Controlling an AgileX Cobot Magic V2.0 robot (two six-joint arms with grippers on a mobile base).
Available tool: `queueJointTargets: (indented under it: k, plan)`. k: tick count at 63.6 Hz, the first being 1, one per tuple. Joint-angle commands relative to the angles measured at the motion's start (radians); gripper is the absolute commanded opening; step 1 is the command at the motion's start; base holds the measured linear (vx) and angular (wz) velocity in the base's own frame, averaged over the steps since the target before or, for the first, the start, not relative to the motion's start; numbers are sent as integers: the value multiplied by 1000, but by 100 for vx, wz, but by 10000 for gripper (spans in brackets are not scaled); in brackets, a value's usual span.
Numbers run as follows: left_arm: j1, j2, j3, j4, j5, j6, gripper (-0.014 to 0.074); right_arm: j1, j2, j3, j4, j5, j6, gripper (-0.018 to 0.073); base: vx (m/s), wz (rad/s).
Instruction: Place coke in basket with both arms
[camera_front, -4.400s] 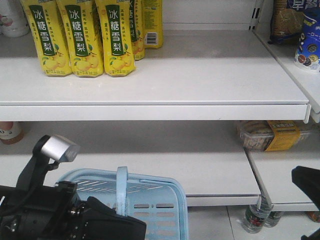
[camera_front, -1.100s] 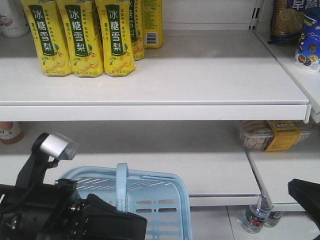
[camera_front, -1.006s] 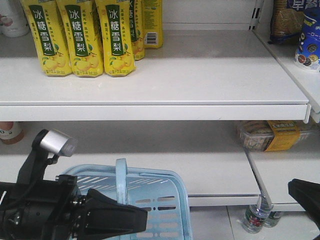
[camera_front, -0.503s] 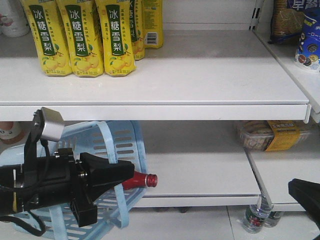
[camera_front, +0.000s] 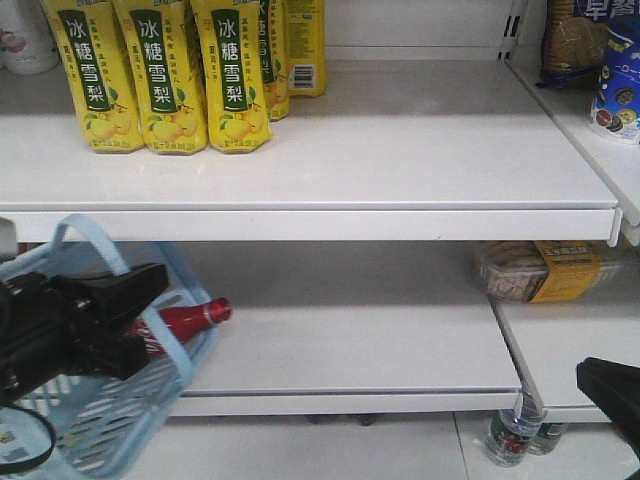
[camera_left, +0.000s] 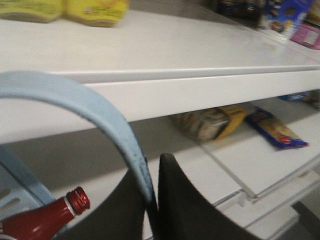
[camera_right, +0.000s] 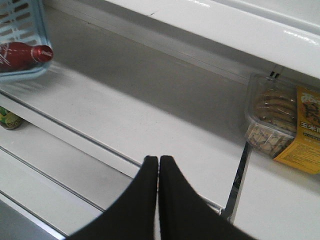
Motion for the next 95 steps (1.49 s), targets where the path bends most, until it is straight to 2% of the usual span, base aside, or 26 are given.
queueJointTargets:
  k: [1,8,17,29,55,64,71,77,84,89,95]
  plan:
    - [-1,-88,5,-136,48,152,-6,1,3,-25,-11,-63,0,-5,0,0]
    - [-1,-183,68,-220,141,209,-6,1,3,-25,-11,-63,0,-5,0,0]
    - [-1,-286,134,-295,202,297,-6,1,3,-25,-11,-63,0,-5,0,0]
    - [-1,-415,227,-310,224,392,-6,1,3,-25,-11,-63,0,-5,0,0]
    - [-1,-595,439,-313,233,394,-6,1,3,-25,-11,-63,0,-5,0,0]
    - [-1,-640,495,-370,242,394,-6,1,3,-25,-11,-63,0,-5,0,0]
    - [-1,-676,496,-435,332,406,-6,1,3,-25,-11,-63,0,-5,0,0]
    - [-1,-719,496,-474,380,496,-6,1,3,-25,-11,-63,0,-5,0,0]
    - [-1,-777,496,-523,383,681,-6,1,3,-25,-11,-63,0,-5,0,0]
    - [0,-824,496,-590,382,835,-6,1,3,-25,-11,-63,0,-5,0,0]
    - [22,-876,496,-667,379,976,-6,1,3,-25,-11,-63,0,-5,0,0]
